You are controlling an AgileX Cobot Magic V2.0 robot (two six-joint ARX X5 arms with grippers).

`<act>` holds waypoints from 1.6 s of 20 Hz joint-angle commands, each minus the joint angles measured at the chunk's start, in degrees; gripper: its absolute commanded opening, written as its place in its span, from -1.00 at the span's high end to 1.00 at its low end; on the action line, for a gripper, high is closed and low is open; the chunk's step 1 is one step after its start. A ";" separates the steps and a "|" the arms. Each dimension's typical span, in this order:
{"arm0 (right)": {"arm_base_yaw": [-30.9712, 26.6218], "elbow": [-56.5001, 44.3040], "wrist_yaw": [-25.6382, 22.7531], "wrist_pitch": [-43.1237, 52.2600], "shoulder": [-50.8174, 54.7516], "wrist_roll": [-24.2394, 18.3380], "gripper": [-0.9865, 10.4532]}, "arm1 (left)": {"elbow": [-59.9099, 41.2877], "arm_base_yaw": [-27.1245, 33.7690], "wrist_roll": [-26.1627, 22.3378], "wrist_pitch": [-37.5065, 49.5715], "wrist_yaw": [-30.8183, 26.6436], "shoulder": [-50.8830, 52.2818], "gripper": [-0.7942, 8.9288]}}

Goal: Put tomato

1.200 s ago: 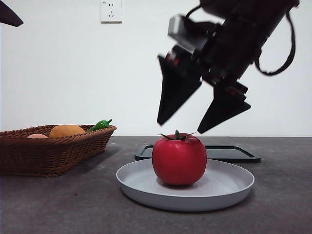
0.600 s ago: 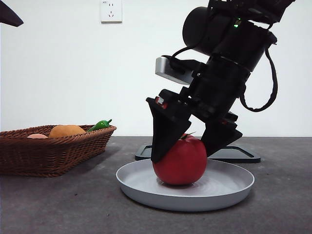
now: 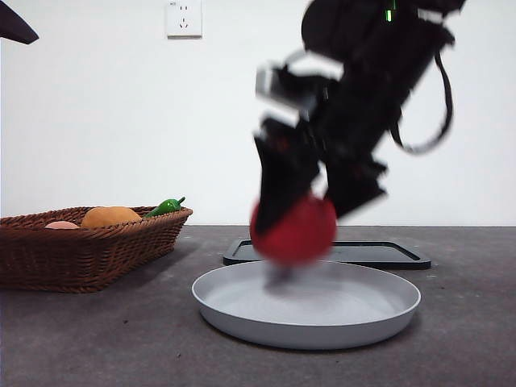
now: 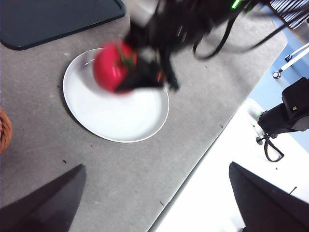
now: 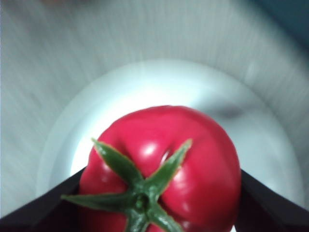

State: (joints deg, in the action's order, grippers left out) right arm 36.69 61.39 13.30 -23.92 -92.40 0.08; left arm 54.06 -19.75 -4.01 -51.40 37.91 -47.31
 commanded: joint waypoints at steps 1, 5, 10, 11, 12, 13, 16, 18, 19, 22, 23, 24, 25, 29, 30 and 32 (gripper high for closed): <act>-0.37 4.79 -1.03 0.66 1.75 -0.48 0.58 | 0.96 -0.20 -1.16 0.26 0.50 -0.35 -0.13; -4.11 11.32 -4.76 1.31 1.31 -0.48 0.58 | 0.96 -0.20 -1.14 0.26 0.50 -0.35 -0.13; -10.49 18.47 -4.33 2.67 -5.29 -0.55 0.58 | 0.96 -0.20 -1.14 0.26 0.50 -0.35 -0.13; -11.52 19.91 -4.31 2.93 -7.61 -0.55 0.58 | 0.96 -0.20 -1.14 0.24 0.50 -0.35 -0.13; -12.31 21.14 -4.28 3.54 -10.16 -0.55 0.58 | 0.96 -0.20 -1.14 0.22 0.50 -0.35 -0.13; -13.07 22.05 -4.26 4.42 -12.70 -0.57 0.58 | 0.96 -0.20 -1.11 0.17 0.50 -0.35 -0.13; -14.47 24.81 -4.20 5.90 -19.45 -1.01 0.58 | 0.96 -0.20 -1.09 0.17 0.50 -0.35 -0.13; -15.17 26.47 -4.15 6.60 -23.23 -1.01 0.58 | 0.96 -0.20 -1.09 0.13 0.50 -0.35 -0.13; -15.50 27.19 -4.15 6.88 -24.92 -0.98 0.58 | 0.96 -0.20 -1.09 -0.04 0.50 -0.35 -0.13; -16.00 28.30 -4.26 7.67 -28.02 -0.98 0.58 | 0.96 -0.20 -1.09 -0.13 0.50 -0.35 -0.13; -16.15 28.30 -4.15 7.85 -28.65 -0.96 0.58 | 0.96 -0.20 -1.09 -0.13 0.50 -0.35 -0.13; -16.24 28.30 -4.22 7.74 -28.94 -0.96 0.58 | 0.96 -0.20 -1.09 -0.11 0.50 -0.35 -0.13; -16.33 28.30 -4.17 7.61 -29.16 -0.96 0.57 | 0.96 -0.20 -1.09 -0.09 0.50 -0.35 -0.13; -16.15 28.30 -3.89 6.12 -30.01 -0.81 0.32 | 0.96 -0.20 -1.09 -0.11 0.50 -0.35 -0.13; -16.02 28.30 -3.80 6.12 -30.01 -0.74 0.25 | 0.96 -0.20 -1.09 -0.11 0.50 -0.35 -0.13; -15.98 28.30 -3.69 6.10 -30.01 -0.72 0.11 | 0.96 -0.20 -1.09 -0.11 0.50 -0.35 -0.13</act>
State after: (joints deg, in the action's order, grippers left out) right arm 20.21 88.47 9.23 -17.54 -120.38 -0.21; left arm 54.06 -19.75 -4.01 -51.70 37.91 -47.29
